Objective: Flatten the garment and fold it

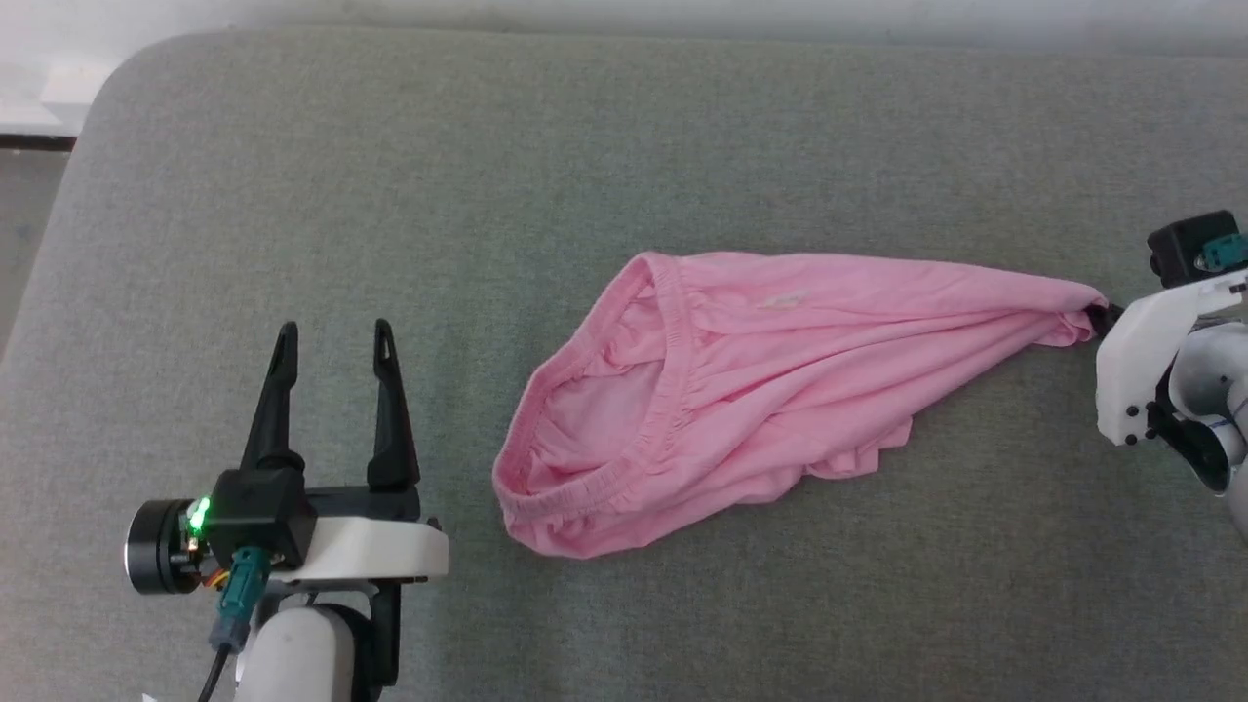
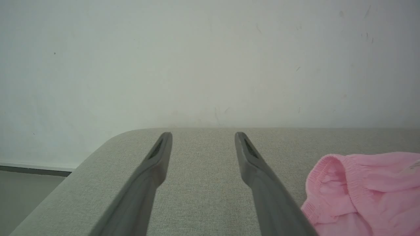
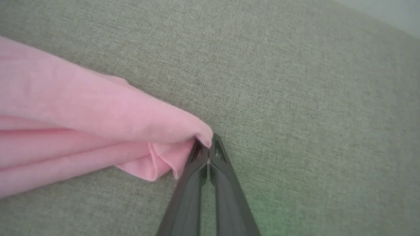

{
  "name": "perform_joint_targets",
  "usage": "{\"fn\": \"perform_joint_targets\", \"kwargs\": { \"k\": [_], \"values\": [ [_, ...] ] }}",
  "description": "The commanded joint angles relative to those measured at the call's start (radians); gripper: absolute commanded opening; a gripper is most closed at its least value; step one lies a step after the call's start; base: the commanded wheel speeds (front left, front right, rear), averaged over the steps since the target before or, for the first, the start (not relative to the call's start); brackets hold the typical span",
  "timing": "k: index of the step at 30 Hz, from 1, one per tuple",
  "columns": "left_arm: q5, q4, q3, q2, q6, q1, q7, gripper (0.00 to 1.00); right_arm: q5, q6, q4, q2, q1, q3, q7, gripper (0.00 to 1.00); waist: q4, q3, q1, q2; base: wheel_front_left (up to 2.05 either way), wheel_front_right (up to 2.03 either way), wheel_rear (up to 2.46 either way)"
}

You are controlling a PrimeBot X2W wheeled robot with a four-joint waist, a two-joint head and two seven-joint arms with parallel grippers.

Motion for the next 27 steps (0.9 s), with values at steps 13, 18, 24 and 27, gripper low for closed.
{"fn": "perform_joint_targets", "kwargs": {
  "k": [13, 18, 24, 27],
  "values": [
    [0.025, 0.017, -0.009, 0.027, -0.036, -0.035, -0.005, 1.0, -0.094, -0.001, 0.053, 0.009, -0.047, 0.025, -0.377, 1.0, -0.039, -0.093, -0.0001, 0.0002, 0.0, 0.0, 0.0],
    [0.013, 0.077, -0.026, 0.072, -0.106, -0.084, -0.005, 1.0, -0.203, -0.001, -0.118, 0.035, 0.001, -0.132, -0.414, 1.0, -0.064, -0.135, -0.0001, 0.0002, 0.0, 0.0, 0.0],
    [-0.019, 0.235, -0.088, 0.129, -0.213, -0.239, 0.098, 1.0, -0.406, -0.001, -0.485, 0.139, 0.252, -0.388, -0.415, 1.0, -0.091, -0.154, -0.0001, 0.0002, 0.0, 0.0, 0.0],
    [-0.104, 0.293, -0.131, 0.145, -0.238, -0.321, 0.222, 1.0, -0.491, -0.001, -0.637, 0.207, 0.363, -0.47, -0.415, 1.0, -0.104, -0.155, -0.0001, 0.0002, 0.0, 0.0, 0.0]
  ]
}}
